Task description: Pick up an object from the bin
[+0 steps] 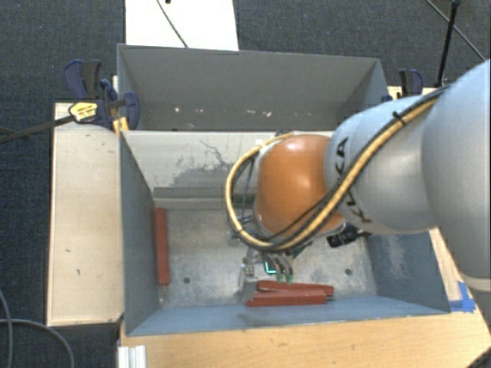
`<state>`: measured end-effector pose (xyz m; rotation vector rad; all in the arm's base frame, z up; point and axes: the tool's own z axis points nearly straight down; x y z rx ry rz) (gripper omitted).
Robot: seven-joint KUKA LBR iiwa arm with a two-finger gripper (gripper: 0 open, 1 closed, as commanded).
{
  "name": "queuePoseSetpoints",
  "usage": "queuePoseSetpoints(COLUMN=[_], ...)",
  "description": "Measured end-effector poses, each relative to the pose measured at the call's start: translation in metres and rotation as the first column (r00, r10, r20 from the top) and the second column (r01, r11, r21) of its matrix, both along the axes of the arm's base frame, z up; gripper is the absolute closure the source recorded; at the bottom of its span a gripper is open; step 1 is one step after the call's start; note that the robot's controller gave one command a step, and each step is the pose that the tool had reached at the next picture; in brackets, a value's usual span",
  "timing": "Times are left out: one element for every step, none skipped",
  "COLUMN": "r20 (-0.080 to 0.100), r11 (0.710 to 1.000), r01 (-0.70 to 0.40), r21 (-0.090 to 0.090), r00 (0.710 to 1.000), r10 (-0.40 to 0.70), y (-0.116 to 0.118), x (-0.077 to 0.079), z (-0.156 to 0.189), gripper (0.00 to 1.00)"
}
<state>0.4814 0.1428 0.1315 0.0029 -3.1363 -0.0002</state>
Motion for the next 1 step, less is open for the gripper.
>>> queuePoseSetpoints(r20=[0.002], r11=[0.998], r01=[-0.064], r21=[-0.003], r00=[0.998], r10=[0.064], y=[-0.0830], x=[0.0054], z=[-0.0638], gripper=[0.00])
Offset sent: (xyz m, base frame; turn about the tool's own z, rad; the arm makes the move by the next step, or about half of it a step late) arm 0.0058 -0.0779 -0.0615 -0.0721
